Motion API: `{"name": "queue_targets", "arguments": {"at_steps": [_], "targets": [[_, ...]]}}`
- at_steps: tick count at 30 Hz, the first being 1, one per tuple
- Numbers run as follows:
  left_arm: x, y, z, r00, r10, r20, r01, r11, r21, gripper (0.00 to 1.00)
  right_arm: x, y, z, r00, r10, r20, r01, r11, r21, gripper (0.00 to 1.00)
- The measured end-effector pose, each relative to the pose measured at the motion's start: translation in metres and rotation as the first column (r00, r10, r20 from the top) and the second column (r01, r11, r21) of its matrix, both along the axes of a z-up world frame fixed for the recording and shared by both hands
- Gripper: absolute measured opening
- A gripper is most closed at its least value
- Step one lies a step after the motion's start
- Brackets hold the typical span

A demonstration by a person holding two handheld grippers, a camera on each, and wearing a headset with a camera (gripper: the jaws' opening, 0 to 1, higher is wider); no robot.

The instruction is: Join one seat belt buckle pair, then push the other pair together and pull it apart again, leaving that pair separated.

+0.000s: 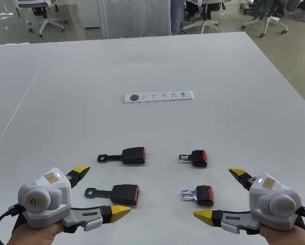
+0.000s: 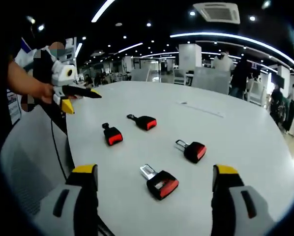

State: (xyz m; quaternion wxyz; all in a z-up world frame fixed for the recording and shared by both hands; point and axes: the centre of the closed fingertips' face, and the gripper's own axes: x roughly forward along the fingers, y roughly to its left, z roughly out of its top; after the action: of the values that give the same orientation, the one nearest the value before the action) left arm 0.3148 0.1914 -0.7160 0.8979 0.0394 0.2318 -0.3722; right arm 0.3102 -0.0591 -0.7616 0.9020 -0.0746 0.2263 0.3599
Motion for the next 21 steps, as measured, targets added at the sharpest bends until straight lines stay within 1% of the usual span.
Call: {"name": "queue_targets", "arguments": {"at_steps": [21], "targets": [[0.0009,0.0013,-0.0024,1.000,-0.015,0.002,0.015,1.000,0.013,1.00,-0.0021,-0.0037,0.0005,1.000,-0.001,0.002,0.001,1.000,-0.004,0.98]]}}
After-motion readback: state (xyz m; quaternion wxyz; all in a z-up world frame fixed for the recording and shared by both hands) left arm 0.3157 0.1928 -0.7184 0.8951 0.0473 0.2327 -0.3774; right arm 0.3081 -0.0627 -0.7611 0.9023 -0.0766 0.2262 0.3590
